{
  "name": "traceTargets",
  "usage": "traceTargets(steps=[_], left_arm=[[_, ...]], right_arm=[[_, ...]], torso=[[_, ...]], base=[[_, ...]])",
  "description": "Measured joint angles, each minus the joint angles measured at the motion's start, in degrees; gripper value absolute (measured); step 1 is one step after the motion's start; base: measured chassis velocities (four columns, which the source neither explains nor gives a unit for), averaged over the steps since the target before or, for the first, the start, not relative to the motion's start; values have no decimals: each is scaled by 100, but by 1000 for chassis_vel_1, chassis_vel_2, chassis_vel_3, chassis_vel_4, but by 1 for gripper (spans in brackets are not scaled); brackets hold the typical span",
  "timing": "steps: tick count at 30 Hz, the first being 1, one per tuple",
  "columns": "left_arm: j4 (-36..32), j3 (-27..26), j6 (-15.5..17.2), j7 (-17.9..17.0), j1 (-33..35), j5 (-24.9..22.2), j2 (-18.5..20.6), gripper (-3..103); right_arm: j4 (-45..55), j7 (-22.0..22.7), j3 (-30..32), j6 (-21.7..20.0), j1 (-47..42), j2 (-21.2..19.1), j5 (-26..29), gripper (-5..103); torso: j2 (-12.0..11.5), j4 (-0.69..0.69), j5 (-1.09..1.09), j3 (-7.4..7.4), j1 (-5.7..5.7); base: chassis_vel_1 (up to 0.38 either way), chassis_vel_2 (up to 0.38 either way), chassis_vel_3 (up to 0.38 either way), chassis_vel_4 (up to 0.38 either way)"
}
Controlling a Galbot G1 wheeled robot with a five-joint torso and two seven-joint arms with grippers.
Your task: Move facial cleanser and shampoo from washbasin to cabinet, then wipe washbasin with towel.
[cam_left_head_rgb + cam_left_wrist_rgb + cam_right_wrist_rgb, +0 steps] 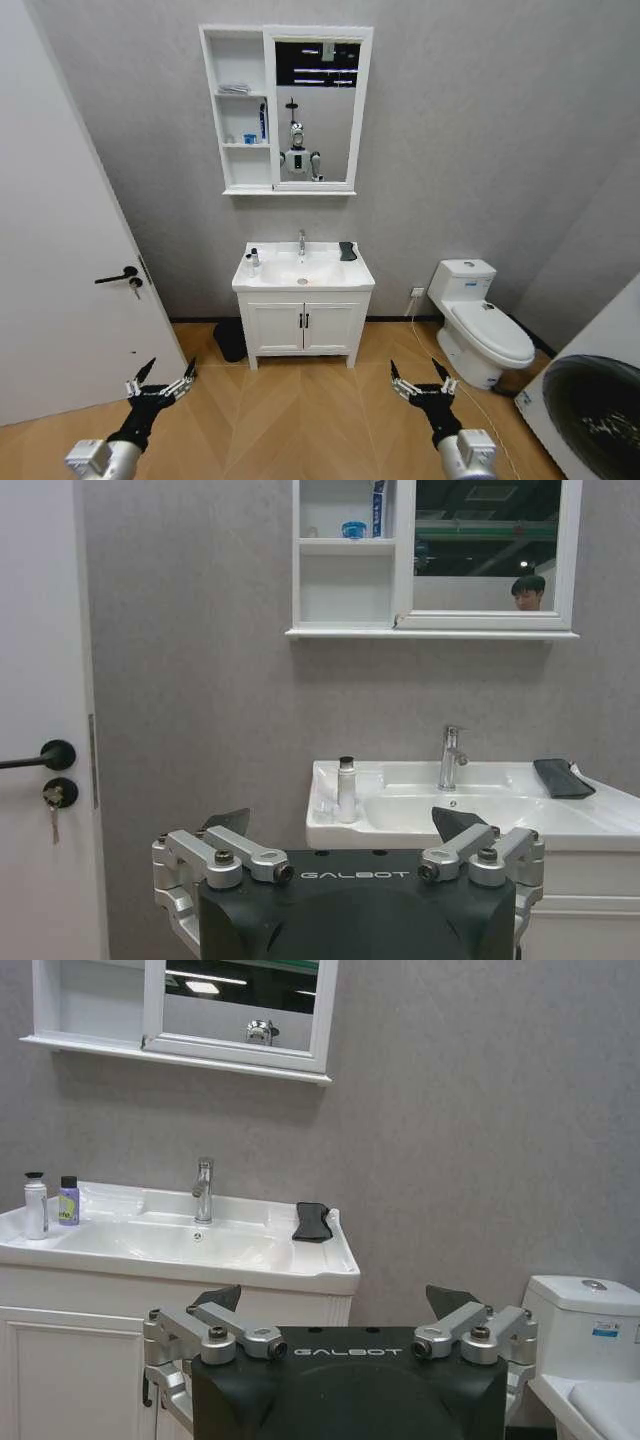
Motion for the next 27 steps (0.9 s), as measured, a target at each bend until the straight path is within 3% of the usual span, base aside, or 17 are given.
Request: traceTargets(steps=[20,23,27], left_arm=[[-20,38,46,-5,-62,76,-117,100],[-17,45,60,-6,-73,85,-129,100],[-6,71,78,-7,-96,120,-177,100]], right_arm=[[-143,-62,-21,101,-22,-7,-12,100],[-171,-83,-21,119,-23,-4,-24,100],[-191,-88,-22,131,-34,4,-30,100]], torso=[[-1,0,-2,1,1],[-1,1,6,0,0],[0,0,-1,0,0]], base=[[-299,295,305,-307],[-313,329,313,-309],[-308,310,320,-308]])
